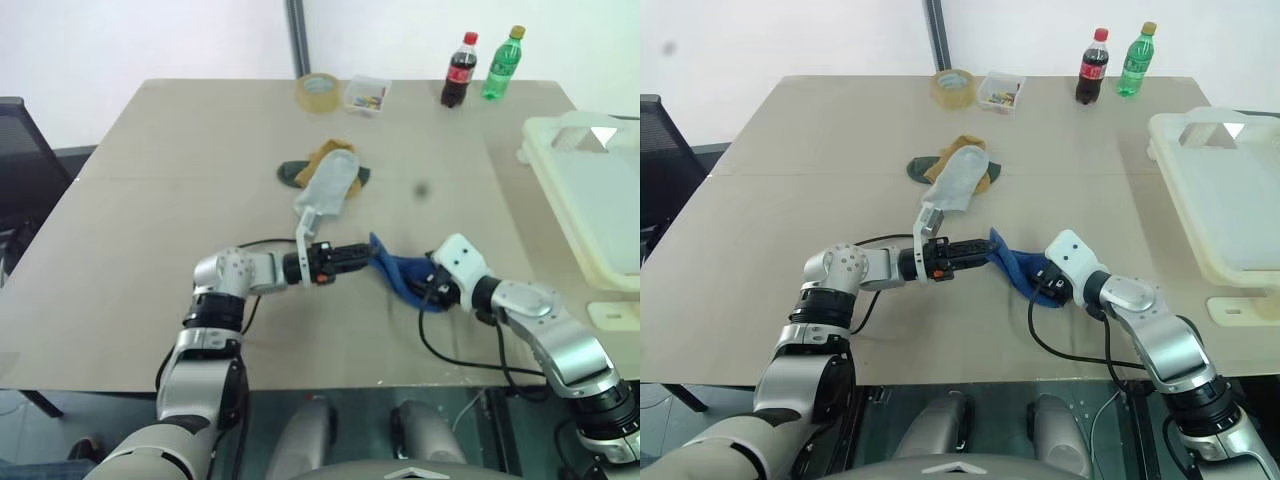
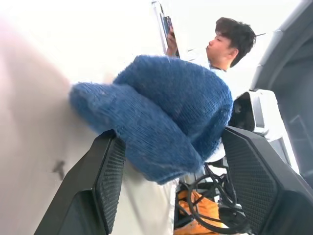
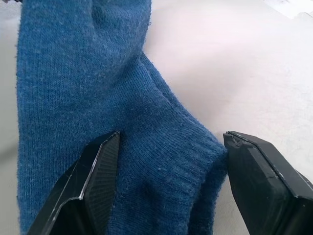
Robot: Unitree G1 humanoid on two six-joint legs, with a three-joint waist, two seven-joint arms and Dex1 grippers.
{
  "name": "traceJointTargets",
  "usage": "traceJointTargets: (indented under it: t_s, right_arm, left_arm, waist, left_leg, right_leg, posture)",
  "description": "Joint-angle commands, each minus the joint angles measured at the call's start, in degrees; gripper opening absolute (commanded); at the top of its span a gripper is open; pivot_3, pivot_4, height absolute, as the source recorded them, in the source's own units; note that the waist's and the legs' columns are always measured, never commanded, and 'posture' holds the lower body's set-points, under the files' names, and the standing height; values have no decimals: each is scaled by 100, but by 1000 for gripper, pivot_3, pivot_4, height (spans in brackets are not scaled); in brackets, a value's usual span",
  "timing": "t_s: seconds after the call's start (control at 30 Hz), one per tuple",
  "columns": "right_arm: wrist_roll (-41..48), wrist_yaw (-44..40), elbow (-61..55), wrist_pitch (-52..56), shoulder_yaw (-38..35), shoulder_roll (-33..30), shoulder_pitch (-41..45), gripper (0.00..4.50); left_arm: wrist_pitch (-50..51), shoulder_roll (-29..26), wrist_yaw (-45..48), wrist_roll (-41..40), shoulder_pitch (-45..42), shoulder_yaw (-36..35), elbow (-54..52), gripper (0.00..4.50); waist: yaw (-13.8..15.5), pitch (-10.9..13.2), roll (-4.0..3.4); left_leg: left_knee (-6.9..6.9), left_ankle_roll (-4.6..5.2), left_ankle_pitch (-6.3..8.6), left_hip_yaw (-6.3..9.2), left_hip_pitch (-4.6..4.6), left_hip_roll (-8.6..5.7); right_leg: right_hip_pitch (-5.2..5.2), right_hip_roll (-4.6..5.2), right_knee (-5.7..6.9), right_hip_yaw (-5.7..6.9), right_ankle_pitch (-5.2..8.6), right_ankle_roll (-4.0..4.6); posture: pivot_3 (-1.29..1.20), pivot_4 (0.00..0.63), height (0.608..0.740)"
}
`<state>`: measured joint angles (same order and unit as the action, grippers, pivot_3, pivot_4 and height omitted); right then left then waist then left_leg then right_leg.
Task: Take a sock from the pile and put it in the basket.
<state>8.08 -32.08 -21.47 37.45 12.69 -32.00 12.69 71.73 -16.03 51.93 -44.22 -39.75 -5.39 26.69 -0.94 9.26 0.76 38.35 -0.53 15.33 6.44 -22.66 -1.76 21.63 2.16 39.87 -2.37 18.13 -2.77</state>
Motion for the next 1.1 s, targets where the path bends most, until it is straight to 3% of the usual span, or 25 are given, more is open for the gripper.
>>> traceJointTargets:
  t_s: [0.03,0.27,0.77,1.1]
  right_arm:
    - [-79,1,-31,87,23,-3,-18,3447]
    - [-88,6,-96,106,37,-14,-85,3447]
    - [-162,18,-202,195,1,-21,39,3447]
    - [538,-415,-1547,1170,-919,-737,-215,3447]
  left_arm:
    - [-231,156,178,49,-133,100,21,3246]
    - [-577,117,982,-119,11,210,-534,3246]
    - [-769,522,1039,159,-181,611,-244,3246]
    - [-796,629,1065,252,-324,606,36,3246]
  waist:
    - [3,0,0]
    - [-3,1,0]
    - [-2,1,1]
    - [11,8,-5]
  left_leg:
    - [0,0,0,0,0,0]
    - [0,0,0,1,-6,1]
    - [0,1,0,1,-6,0]
    - [0,2,1,3,-14,-1]
  right_leg:
    - [0,0,0,1,0,0]
    - [4,1,-1,0,0,0]
    - [2,-3,-1,1,0,0]
    - [4,-3,-6,3,0,0]
  posture:
    - [0,150,740]
    - [0,150,740]
    - [0,150,740]
    - [0,150,740]
